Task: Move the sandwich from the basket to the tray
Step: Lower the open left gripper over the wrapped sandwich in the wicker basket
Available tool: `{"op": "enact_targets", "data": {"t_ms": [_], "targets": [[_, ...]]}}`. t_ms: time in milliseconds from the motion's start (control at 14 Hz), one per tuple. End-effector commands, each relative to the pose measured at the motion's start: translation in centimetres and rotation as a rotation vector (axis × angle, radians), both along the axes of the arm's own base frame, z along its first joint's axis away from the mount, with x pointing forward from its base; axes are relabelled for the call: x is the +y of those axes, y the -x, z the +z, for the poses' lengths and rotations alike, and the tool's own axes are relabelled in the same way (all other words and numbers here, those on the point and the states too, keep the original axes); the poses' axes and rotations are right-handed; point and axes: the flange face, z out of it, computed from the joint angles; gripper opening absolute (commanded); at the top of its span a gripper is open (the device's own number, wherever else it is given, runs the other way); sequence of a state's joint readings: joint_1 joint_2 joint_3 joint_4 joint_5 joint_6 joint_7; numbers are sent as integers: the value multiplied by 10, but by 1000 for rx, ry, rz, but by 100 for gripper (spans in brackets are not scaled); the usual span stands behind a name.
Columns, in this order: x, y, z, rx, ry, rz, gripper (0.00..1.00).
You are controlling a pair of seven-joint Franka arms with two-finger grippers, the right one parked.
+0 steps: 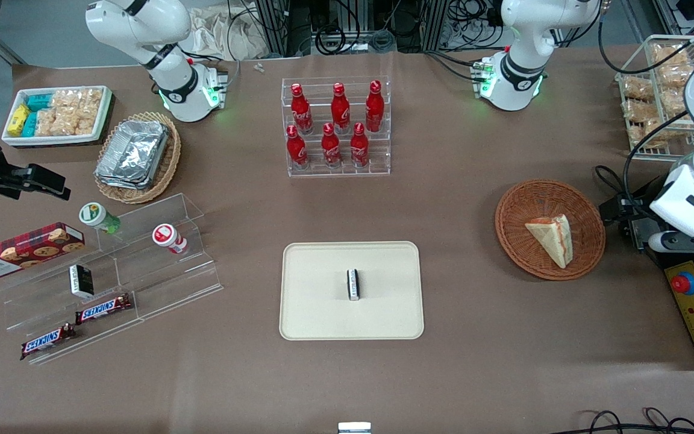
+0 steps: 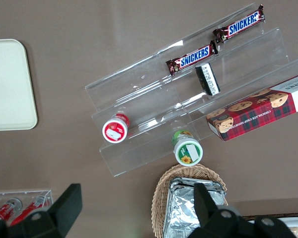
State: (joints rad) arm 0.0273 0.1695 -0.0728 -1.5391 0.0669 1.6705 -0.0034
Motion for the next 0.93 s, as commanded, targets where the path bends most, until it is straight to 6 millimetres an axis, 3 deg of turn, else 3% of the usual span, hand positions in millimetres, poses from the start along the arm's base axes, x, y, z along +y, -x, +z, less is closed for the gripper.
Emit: {"op": "enact_targets", "data": {"t_ms": [0,286,571,857], "targets": [[-1,-7,5,13,-3,-15,100],[2,-5,11,9,-19,-7,100],[7,4,-4,55,-27,293,100],[9,14,-16,72,-48,316,100]]}}
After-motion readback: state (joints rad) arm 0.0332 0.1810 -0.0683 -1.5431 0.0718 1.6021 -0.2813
